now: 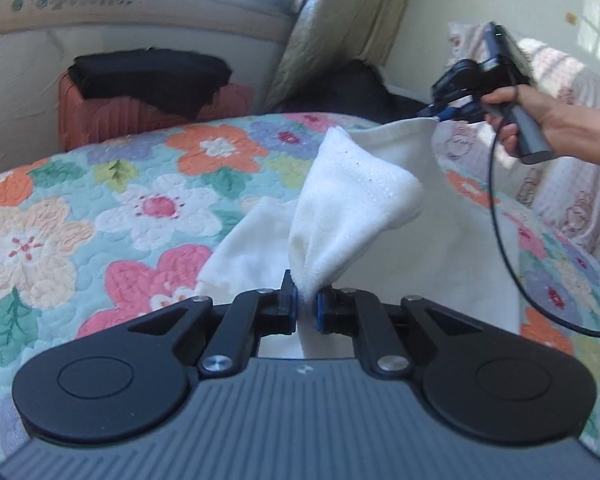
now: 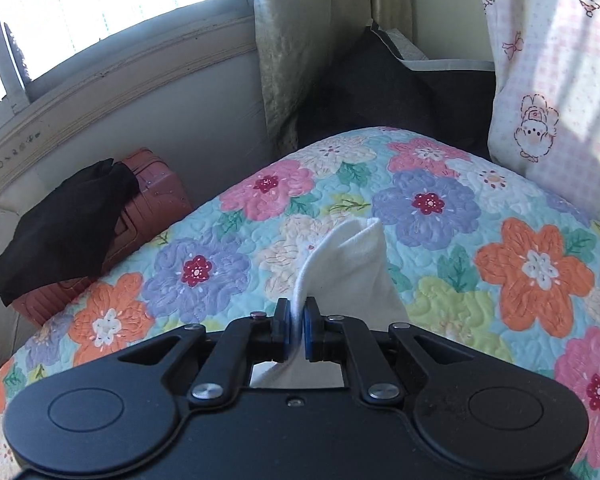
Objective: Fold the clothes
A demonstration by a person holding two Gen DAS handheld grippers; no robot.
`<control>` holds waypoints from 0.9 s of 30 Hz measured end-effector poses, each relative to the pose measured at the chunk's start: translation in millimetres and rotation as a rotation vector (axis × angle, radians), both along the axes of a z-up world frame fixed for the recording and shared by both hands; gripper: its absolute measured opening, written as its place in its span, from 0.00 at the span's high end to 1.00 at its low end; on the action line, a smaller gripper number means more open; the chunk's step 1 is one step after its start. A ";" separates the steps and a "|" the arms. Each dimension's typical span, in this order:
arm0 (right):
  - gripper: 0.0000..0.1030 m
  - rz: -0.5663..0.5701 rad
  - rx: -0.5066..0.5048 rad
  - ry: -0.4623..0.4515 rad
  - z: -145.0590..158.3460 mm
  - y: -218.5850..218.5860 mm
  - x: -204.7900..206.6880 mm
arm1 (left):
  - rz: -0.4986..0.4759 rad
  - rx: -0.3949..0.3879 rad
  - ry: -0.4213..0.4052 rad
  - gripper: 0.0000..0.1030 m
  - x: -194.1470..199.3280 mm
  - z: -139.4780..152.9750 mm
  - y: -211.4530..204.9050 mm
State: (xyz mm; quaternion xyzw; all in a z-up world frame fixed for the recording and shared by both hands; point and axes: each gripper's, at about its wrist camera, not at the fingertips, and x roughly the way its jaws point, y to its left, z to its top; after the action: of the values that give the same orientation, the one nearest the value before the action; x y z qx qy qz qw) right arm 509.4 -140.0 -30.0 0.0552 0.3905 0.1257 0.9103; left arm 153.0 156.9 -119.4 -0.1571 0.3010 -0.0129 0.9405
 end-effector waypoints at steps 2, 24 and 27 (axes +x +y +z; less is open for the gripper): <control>0.39 -0.060 0.055 -0.010 -3.2 -6.5 0.0 | 0.058 -0.055 0.057 0.90 7.5 -16.5 16.8; 0.37 0.132 0.218 0.092 -83.6 -44.7 -333.2 | 0.176 -0.384 0.243 0.76 -9.2 -37.8 76.4; 0.36 0.152 0.322 0.155 -103.5 -36.6 -367.9 | 0.224 -0.356 0.304 0.50 -8.6 -45.4 75.1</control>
State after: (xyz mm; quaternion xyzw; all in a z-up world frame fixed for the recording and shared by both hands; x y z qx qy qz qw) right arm 141.6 -176.5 -133.5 0.1799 0.4371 0.2501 0.8450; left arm 144.4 232.1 -164.8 -0.3527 0.4125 0.0621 0.8376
